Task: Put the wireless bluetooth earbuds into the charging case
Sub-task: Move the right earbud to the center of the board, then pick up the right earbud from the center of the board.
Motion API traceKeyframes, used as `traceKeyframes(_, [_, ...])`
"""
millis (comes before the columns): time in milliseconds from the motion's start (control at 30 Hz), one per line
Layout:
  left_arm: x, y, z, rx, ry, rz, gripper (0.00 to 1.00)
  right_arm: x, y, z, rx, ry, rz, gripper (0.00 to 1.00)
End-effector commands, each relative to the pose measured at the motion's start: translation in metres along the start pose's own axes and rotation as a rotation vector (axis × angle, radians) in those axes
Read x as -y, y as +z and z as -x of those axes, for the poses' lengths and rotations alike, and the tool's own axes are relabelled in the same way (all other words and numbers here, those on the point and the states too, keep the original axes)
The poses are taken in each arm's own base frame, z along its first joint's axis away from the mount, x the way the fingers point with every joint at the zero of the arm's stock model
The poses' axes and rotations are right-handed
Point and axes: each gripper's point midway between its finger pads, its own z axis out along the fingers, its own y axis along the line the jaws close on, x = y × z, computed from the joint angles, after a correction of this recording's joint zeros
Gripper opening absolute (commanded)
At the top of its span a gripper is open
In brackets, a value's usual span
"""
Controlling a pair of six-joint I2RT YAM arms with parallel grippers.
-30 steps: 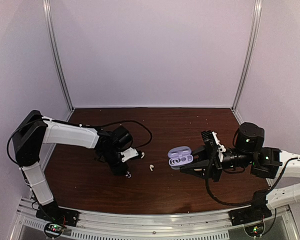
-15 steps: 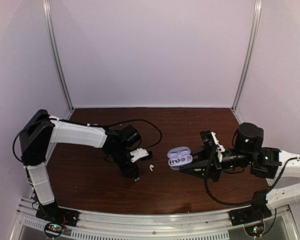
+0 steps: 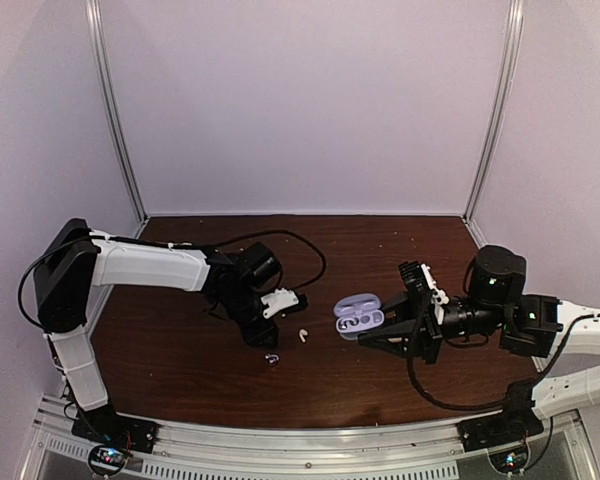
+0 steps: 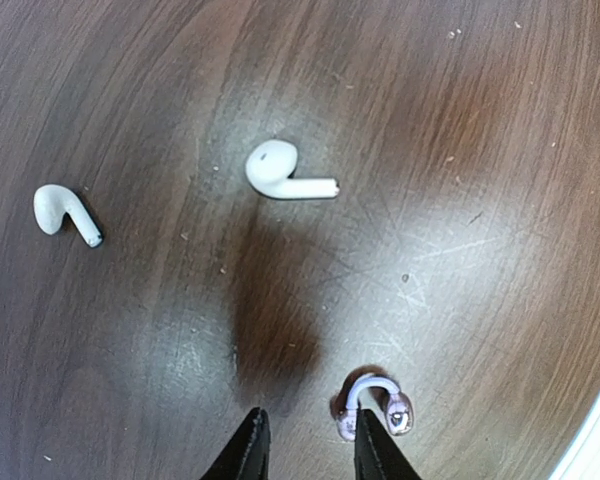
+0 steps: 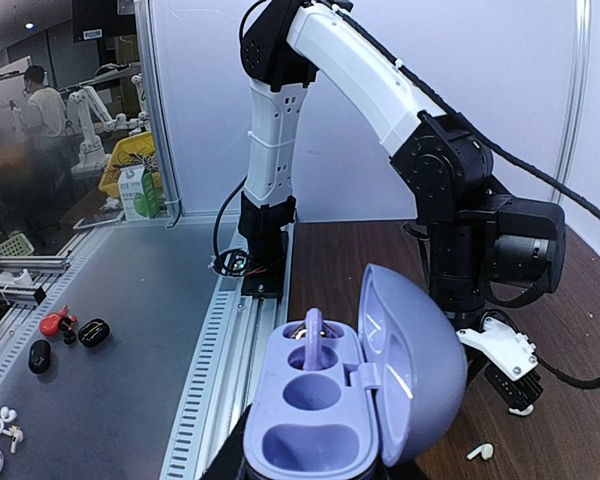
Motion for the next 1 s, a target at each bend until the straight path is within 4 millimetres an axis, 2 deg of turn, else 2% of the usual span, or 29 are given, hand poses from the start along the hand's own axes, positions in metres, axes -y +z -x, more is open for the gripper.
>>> traceKeyframes(0, [-0.002, 0.007, -0.006, -0.027, 0.029, 0.007, 0.31, 0.002, -0.001, 0.007, 0.021, 0.001, -0.021, 0.00])
traceKeyframes(433, [0.013, 0.022, -0.015, -0.018, 0.050, -0.067, 0.32, 0.003, -0.002, 0.005, 0.019, 0.008, -0.026, 0.00])
traceKeyframes(700, [0.026, 0.033, -0.030, -0.075, 0.087, -0.055, 0.32, 0.004, -0.002, 0.004, 0.013, 0.011, -0.035, 0.00])
traceKeyframes(800, [0.026, 0.036, -0.036, -0.104, 0.093, -0.026, 0.29, 0.004, -0.002, 0.004, 0.013, 0.011, -0.037, 0.00])
traceKeyframes(967, [0.018, 0.031, -0.031, -0.086, 0.060, 0.019, 0.13, 0.005, -0.003, 0.004, 0.013, 0.013, -0.045, 0.00])
